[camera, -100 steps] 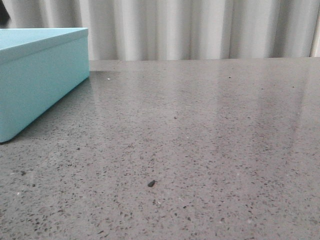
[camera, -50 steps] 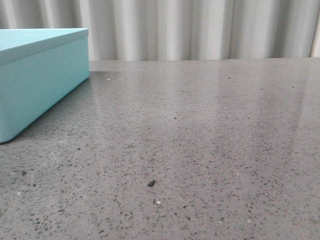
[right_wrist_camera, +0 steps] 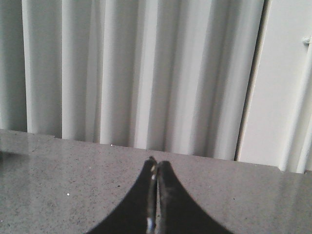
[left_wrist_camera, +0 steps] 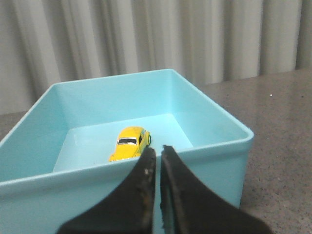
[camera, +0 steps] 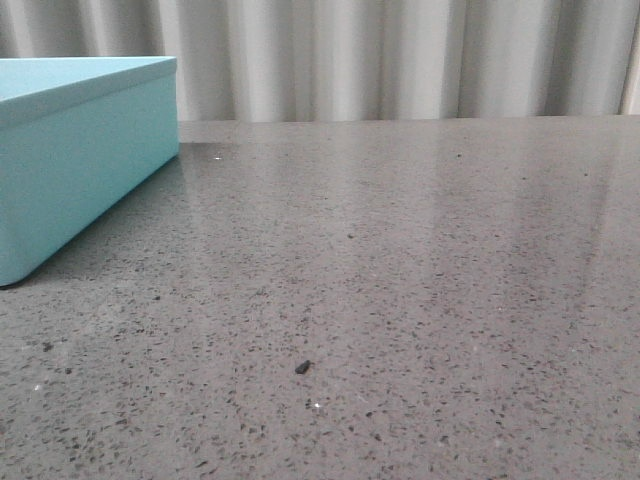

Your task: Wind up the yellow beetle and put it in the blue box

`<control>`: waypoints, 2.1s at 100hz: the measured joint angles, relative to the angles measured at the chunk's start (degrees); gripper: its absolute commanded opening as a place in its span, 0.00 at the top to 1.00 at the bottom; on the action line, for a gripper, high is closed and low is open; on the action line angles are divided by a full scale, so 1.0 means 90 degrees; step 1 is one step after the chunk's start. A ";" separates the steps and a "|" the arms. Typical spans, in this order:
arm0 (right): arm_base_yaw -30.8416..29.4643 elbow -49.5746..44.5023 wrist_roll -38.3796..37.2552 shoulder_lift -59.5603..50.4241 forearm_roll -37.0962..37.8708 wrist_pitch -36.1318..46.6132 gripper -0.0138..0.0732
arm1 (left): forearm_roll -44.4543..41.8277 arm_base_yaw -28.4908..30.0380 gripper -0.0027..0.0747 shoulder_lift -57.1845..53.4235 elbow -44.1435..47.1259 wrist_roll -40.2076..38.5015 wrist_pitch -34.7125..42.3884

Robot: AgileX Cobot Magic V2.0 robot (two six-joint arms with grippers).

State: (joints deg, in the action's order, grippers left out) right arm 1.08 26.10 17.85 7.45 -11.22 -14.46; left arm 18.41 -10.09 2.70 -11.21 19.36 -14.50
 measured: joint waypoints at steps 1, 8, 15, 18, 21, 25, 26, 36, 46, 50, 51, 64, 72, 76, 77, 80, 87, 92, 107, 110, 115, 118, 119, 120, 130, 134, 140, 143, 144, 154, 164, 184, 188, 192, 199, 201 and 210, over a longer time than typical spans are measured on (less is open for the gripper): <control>0.0000 0.0000 0.0000 0.0000 0.0000 0.0017 0.90 | 0.0000 0.0000 0.99 0.0019 0.0000 0.0000 0.0000; 0.0000 0.0000 0.0000 0.0000 0.0000 0.0051 0.90 | 0.0071 0.0000 0.99 0.0174 0.0000 0.0000 -0.0013; 0.0000 0.0000 0.0000 0.0000 -0.0005 0.0103 0.90 | 0.0297 0.0000 0.99 0.0257 0.0000 0.0000 -0.0081; 0.0000 0.0000 0.0000 0.0011 -0.0005 0.0112 0.90 | 0.0424 0.0000 0.99 0.0271 0.0000 0.0000 -0.0105; 0.0000 0.0000 0.0000 0.0010 -0.0005 0.0116 0.90 | 0.0522 0.0000 0.99 0.0282 0.0011 0.0000 -0.0105; 0.0000 0.0000 0.0000 0.0010 -0.0015 0.0116 0.90 | 0.0645 0.0000 0.99 0.0285 0.0011 0.0000 -0.0105; 0.0000 0.0000 0.0000 0.0010 -0.0015 0.0116 0.90 | 0.0661 0.0000 0.99 0.0285 0.0011 0.0000 -0.0105; 0.0000 0.0000 0.0000 0.0010 -0.0015 0.0116 0.90 | 0.0874 0.0000 0.99 0.0285 0.0011 0.0000 -0.0105; 0.0000 0.0000 0.0000 0.0010 -0.0015 0.0116 0.90 | 0.0961 0.0000 0.99 0.0285 0.0011 0.0000 -0.0105; 0.0000 0.0000 0.0000 0.0010 -0.0015 0.0116 0.90 | 0.0966 0.0000 0.99 0.0285 0.0011 0.0000 -0.0105; 0.0000 0.0000 0.0000 0.0010 -0.0015 0.0116 0.90 | 0.0976 0.0000 0.99 0.0285 0.0011 0.0000 -0.0105; 0.0000 0.0000 0.0000 0.0010 -0.0015 0.0116 0.90 | 0.0980 0.0000 0.99 0.0285 0.0011 0.0000 -0.0105; 0.0000 0.0000 0.0000 0.0010 -0.0015 0.0120 0.90 | 0.0990 0.0000 0.99 0.0285 0.0060 0.0000 -0.0105; 0.0000 0.0000 0.0000 0.0010 -0.0015 0.0120 0.90 | 0.0990 0.0000 0.99 0.0285 0.0115 0.0000 -0.0105; 0.0000 0.0000 0.0000 0.0010 -0.0015 0.0120 0.90 | 0.0990 0.0000 0.99 0.0285 0.0141 0.0000 -0.0105; 0.0000 0.0000 0.0000 0.0010 -0.0015 0.0120 0.90 | 0.0990 0.0000 0.99 0.0285 0.0203 0.0000 -0.0105; 0.0000 0.0000 0.0000 0.0010 -0.0015 0.0120 0.90 | 0.0975 0.0000 0.99 0.0285 0.0443 0.0000 0.0025; 0.0000 0.0000 0.0000 0.0010 -0.0015 0.0120 0.90 | 0.0859 0.0000 0.99 0.0285 0.0674 0.0000 0.0196; 0.0000 0.0000 0.0000 0.0010 -0.0015 0.0120 0.90 | -0.0025 0.0000 0.99 0.0322 0.1246 0.0000 0.0923; 0.0000 0.0000 0.0000 0.0010 -0.0015 0.0120 0.90 | -0.0143 0.0000 0.99 0.0323 0.1246 0.0000 0.1076; 0.0000 0.0000 0.0000 0.0010 -0.0015 0.0120 0.90 | -0.0279 0.0000 0.99 0.0323 0.1246 0.0003 0.1212; 0.0000 0.0000 0.0000 0.0010 -0.0015 0.0120 0.90 | -0.0341 0.0000 0.99 0.0323 0.1246 0.0003 0.1187; 0.0000 0.0000 0.0000 0.0010 -0.0015 0.0120 0.90 | -0.0354 0.0000 0.99 0.0323 0.1246 0.0003 0.1186; 0.0000 0.0000 0.0000 0.0010 -0.0015 0.0120 0.90 | -0.0366 0.0000 0.99 0.0323 0.1246 0.0003 0.1186; 0.0000 0.0000 0.0000 0.0024 -0.0015 0.0120 0.90 | -0.0435 0.0000 0.99 0.0323 0.1246 0.0003 0.1072; 0.0000 0.0000 0.0000 0.0024 -0.0015 0.0120 0.90 | -0.0464 0.0000 0.99 0.0323 0.1246 0.0003 0.0908; 0.0000 0.0000 0.0000 0.0024 -0.0015 0.0120 0.90 | -0.0495 0.0000 0.99 0.0323 0.1246 0.0003 0.0560; 0.0000 0.0000 0.0000 0.0024 -0.0015 0.0120 0.90 | -0.0510 0.0000 0.99 0.0323 0.1246 0.0003 0.0347; 0.0000 0.0000 0.0000 0.0024 -0.0015 0.0120 0.90 | -0.0510 0.0000 0.99 0.0323 0.1246 0.0003 0.0249; 0.0000 0.0000 0.0000 0.0024 -0.0015 0.0120 0.90 | -0.0571 0.0000 0.99 0.0323 0.1246 0.0013 -0.0111; 0.0000 0.0000 0.0000 0.0024 -0.0015 0.0120 0.90 | -0.0608 0.0000 0.99 0.0323 0.1246 0.0013 -0.0159; 0.0000 0.0000 0.0000 0.0024 -0.0020 0.0120 0.90 | -0.0620 0.0000 0.99 0.0323 0.1246 0.0013 -0.0169; 0.0000 0.0000 0.0000 0.0024 -0.0020 0.0120 0.90 | -0.0620 0.0000 0.99 0.0323 0.1246 0.0016 -0.0169; 0.0000 0.0000 0.0000 0.0024 -0.0020 0.0120 0.90 | -0.0620 0.0000 0.99 0.0323 0.1246 0.0016 -0.0169; 0.0000 0.0000 0.0000 0.0024 -0.0020 0.0120 0.90 | -0.0620 0.0000 0.99 0.0323 0.1246 0.0016 -0.0169; 0.0000 0.0000 0.0000 0.0024 -0.0020 0.0120 0.90 | -0.0620 0.0000 0.99 0.0323 0.1246 0.0016 -0.0169; 0.0000 0.0000 0.0000 0.0024 -0.0020 0.0120 0.90 | -0.0620 0.0000 0.99 0.0323 0.1246 0.0016 -0.0169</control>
State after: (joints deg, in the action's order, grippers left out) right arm 1.08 26.10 17.85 7.67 -11.40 -13.38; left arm 12.83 -10.09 5.61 0.00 19.50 -16.02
